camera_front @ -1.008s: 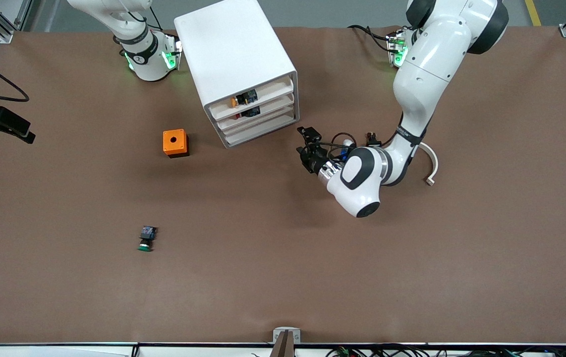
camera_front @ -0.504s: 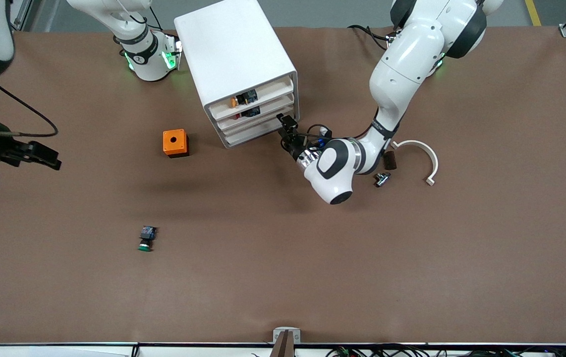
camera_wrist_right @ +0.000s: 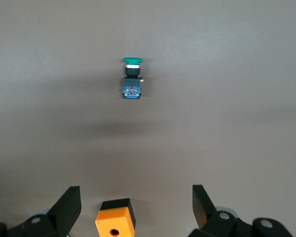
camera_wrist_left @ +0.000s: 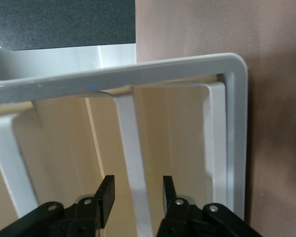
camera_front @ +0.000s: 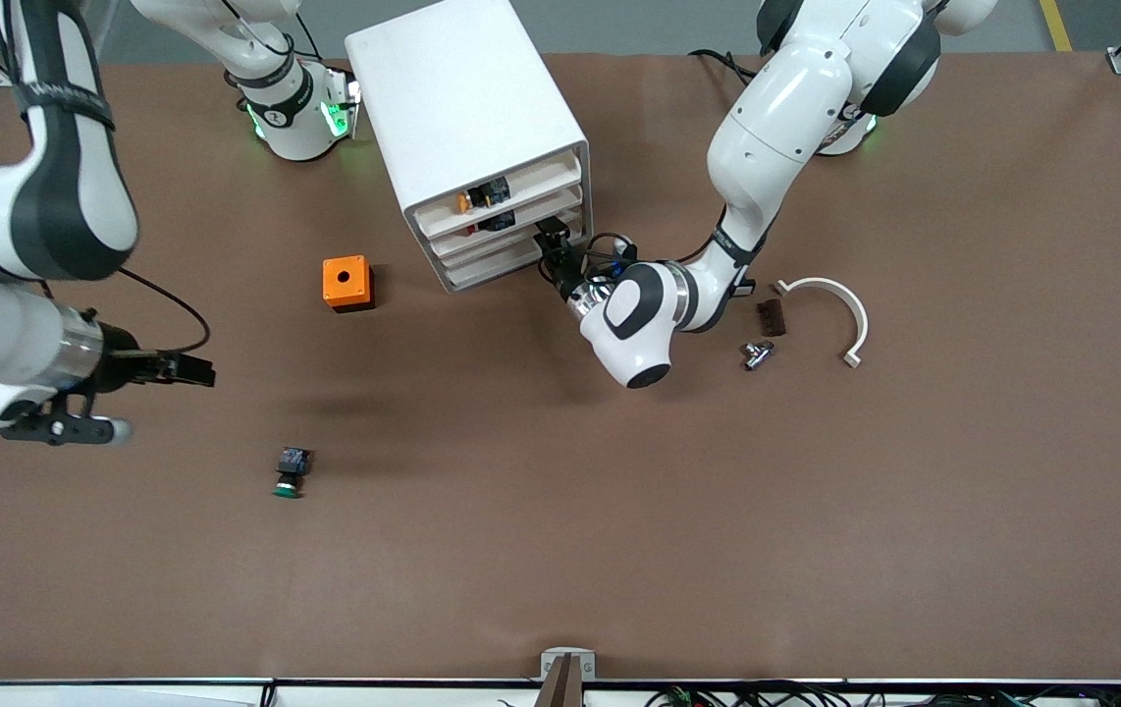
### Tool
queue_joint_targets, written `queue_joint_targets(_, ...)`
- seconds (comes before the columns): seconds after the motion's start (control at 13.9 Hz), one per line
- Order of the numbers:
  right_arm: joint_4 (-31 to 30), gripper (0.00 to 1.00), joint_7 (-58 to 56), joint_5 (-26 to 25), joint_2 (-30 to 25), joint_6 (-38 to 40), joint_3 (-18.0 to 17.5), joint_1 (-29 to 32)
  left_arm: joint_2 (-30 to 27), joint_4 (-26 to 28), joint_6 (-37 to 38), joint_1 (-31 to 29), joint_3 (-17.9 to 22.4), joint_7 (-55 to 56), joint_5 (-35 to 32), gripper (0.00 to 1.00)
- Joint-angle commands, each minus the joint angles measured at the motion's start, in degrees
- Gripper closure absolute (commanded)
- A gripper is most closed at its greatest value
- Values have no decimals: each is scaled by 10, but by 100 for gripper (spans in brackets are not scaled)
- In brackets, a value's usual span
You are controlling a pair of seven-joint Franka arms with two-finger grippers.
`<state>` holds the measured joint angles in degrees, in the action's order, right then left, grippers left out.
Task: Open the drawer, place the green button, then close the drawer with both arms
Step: 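Pull the drawer open with the left gripper while the right gripper reaches the button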
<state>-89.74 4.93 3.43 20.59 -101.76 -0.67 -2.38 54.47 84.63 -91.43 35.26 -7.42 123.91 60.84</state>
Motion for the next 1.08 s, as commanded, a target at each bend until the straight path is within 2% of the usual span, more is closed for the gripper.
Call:
queue_joint_targets(0.0, 13, 0, 7, 10, 52, -39, -14, 5, 8, -12, -24, 3, 3, 11, 15, 85)
queue_joint_targets(0.14, 13, 0, 6, 26, 85, -70, -17, 3, 8, -13, -25, 3, 3, 10, 14, 99)
queue_joint_targets(0.22, 13, 0, 6, 26, 105, -96, -17, -1, 8, -13, -25, 0, 4, 6, 14, 100)
queue_joint_targets(0.58, 13, 0, 6, 25, 186, -229, -17, -3, 6, -51, -17, -33, 44, 6, 6, 100)
queue_joint_targets(0.94, 8, 0, 6, 25, 225, -273, -17, -2, 8, -82, -17, -76, 46, -4, 5, 99)
queue_joint_targets(1.01, 7, 0, 8, 26, 232, -282, -17, -2, 7, -83, -18, -80, 46, -16, 5, 94)
